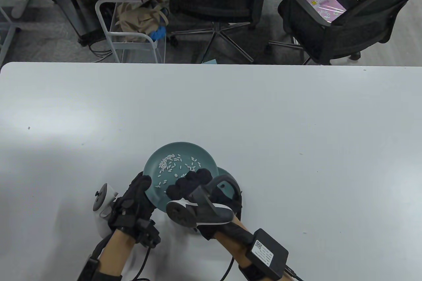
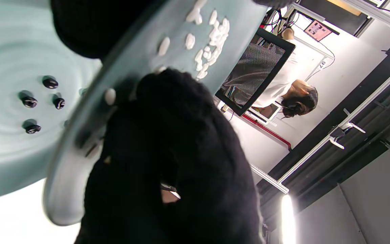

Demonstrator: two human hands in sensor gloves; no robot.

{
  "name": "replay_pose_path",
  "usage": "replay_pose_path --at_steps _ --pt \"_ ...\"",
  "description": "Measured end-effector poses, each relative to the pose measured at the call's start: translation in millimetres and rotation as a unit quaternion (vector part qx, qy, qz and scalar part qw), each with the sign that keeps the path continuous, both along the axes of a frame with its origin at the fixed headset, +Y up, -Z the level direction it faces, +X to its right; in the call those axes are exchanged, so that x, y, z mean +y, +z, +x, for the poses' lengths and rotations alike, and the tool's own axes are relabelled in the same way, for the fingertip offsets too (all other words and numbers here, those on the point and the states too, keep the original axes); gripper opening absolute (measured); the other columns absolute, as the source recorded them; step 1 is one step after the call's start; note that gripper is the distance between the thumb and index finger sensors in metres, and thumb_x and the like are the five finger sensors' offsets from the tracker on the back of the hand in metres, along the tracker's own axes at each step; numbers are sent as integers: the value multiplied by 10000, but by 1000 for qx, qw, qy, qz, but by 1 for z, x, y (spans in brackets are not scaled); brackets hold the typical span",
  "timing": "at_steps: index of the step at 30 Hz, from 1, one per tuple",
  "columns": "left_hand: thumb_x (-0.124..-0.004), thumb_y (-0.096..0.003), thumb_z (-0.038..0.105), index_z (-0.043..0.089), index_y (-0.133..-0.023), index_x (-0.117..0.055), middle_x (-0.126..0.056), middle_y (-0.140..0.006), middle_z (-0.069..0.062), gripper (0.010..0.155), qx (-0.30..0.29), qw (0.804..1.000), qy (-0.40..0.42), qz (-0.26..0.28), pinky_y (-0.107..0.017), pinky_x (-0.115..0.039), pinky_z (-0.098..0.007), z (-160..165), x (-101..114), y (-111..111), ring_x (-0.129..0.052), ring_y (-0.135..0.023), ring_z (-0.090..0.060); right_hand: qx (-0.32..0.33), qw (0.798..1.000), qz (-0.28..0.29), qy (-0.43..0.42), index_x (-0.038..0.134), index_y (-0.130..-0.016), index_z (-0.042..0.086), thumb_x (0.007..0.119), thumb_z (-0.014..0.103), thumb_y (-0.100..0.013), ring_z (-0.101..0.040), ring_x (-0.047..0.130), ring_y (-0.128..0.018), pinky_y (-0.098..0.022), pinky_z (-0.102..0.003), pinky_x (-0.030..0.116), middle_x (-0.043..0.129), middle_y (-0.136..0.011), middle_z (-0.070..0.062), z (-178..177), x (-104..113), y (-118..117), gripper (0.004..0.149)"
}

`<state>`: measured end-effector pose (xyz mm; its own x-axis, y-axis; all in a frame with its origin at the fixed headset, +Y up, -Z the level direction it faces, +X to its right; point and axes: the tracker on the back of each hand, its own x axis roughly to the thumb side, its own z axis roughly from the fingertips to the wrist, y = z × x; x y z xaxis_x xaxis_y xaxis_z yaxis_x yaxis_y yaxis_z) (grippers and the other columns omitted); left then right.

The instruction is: Pick coffee beans with hand pinch into plate

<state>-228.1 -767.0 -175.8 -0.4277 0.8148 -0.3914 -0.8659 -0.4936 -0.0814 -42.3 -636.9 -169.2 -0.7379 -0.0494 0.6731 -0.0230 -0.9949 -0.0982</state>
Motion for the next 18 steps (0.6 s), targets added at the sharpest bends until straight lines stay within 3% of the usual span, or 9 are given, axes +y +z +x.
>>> replay_pose_path --at_steps 18 --pt "-616 -496 442 179 -994 -460 -735 -871 -138 585 -4 1000 -11 -7 -441 -820 -442 4 -2 1 -891 -648 -378 -11 998 -57 8 803 -820 250 870 340 -449 -230 899 -539 -549 -546 695 938 -787 -75 2 -5 -4 388"
